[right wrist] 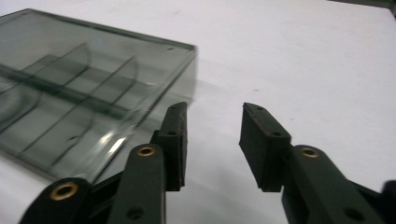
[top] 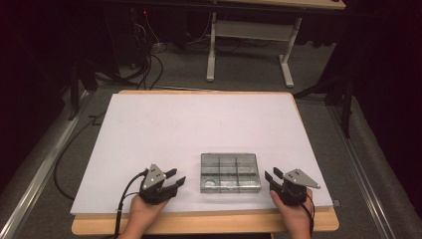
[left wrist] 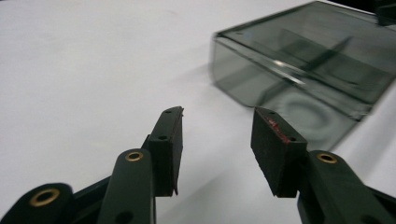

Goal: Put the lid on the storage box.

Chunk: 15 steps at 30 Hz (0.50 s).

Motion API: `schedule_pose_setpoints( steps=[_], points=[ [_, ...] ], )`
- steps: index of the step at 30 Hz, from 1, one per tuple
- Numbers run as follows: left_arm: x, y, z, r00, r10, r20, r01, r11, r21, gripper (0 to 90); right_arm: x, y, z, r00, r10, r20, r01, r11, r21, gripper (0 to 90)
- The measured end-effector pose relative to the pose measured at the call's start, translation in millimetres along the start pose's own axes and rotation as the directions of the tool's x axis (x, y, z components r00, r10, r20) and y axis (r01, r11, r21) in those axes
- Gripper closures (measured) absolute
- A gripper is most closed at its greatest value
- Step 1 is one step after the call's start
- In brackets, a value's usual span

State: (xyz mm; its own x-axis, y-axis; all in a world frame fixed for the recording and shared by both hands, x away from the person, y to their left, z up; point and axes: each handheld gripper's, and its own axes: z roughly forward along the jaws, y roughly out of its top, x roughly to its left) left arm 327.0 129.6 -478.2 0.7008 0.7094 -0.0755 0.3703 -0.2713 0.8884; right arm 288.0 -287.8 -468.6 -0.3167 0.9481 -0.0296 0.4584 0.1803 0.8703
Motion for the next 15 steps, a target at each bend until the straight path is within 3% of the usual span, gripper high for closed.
schedule_pose_setpoints(
  steps=[3, 6, 8, 9, 10, 11, 12, 13, 14, 15],
  points=[
    [24.6, 1.7, -8.6, 0.9973, 0.001, -0.073, -0.001, 1.0000, 0.002, 53.3, -14.9, 3.0, 6.1, 0.9992, 0.026, 0.030, -0.027, 0.999, 0.019, 56.2],
    [55.9, 0.6, -16.6, 0.9848, 0.008, -0.174, -0.002, 0.9994, 0.034, 53.0, -35.2, 4.3, 13.9, 0.9951, 0.050, 0.085, -0.055, 0.997, 0.053, 53.6],
    [79.2, -2.3, -22.4, 0.9655, 0.016, -0.260, 0.004, 0.9970, 0.077, 52.5, -46.4, 5.7, 17.3, 0.9924, 0.052, 0.111, -0.060, 0.995, 0.075, 51.9],
    [92.9, -5.0, -26.1, 0.9519, 0.023, -0.305, 0.012, 0.9934, 0.114, 51.5, -52.6, 6.3, 18.4, 0.9905, 0.052, 0.127, -0.063, 0.995, 0.083, 50.8],
    [99.8, -7.4, -28.0, 0.9458, 0.021, -0.324, 0.022, 0.9915, 0.128, 49.9, -60.0, 6.7, 19.5, 0.9882, 0.050, 0.145, -0.064, 0.994, 0.089, 49.1],
    [109.9, -13.2, -30.7, 0.9434, 0.005, -0.332, 0.045, 0.9885, 0.144, 48.9, -63.9, 6.2, 20.1, 0.9874, 0.052, 0.150, -0.066, 0.994, 0.087, 48.6],
    [115.3, -15.6, -31.1, 0.9435, -0.038, -0.329, 0.091, 0.9851, 0.146, 45.9, -68.8, 4.0, 21.3, 0.9862, 0.060, 0.155, -0.073, 0.994, 0.084, 47.5],
    [122.1, -15.9, -32.7, 0.9518, -0.105, -0.288, 0.150, 0.9786, 0.140, 41.2, -71.2, 1.6, 22.7, 0.9860, 0.068, 0.152, -0.081, 0.993, 0.083, 47.3],
    [124.3, -17.2, -35.8, 0.9535, -0.138, -0.268, 0.173, 0.9784, 0.113, 36.6, -74.4, 0.1, 24.4, 0.9867, 0.091, 0.135, -0.104, 0.990, 0.098, 45.8],
    [123.0, -17.9, -37.3, 0.9519, -0.134, -0.276, 0.166, 0.9815, 0.095, 37.3, -75.0, -0.2, 23.8, 0.9852, 0.101, 0.139, -0.114, 0.990, 0.088, 46.7]
  ],
)
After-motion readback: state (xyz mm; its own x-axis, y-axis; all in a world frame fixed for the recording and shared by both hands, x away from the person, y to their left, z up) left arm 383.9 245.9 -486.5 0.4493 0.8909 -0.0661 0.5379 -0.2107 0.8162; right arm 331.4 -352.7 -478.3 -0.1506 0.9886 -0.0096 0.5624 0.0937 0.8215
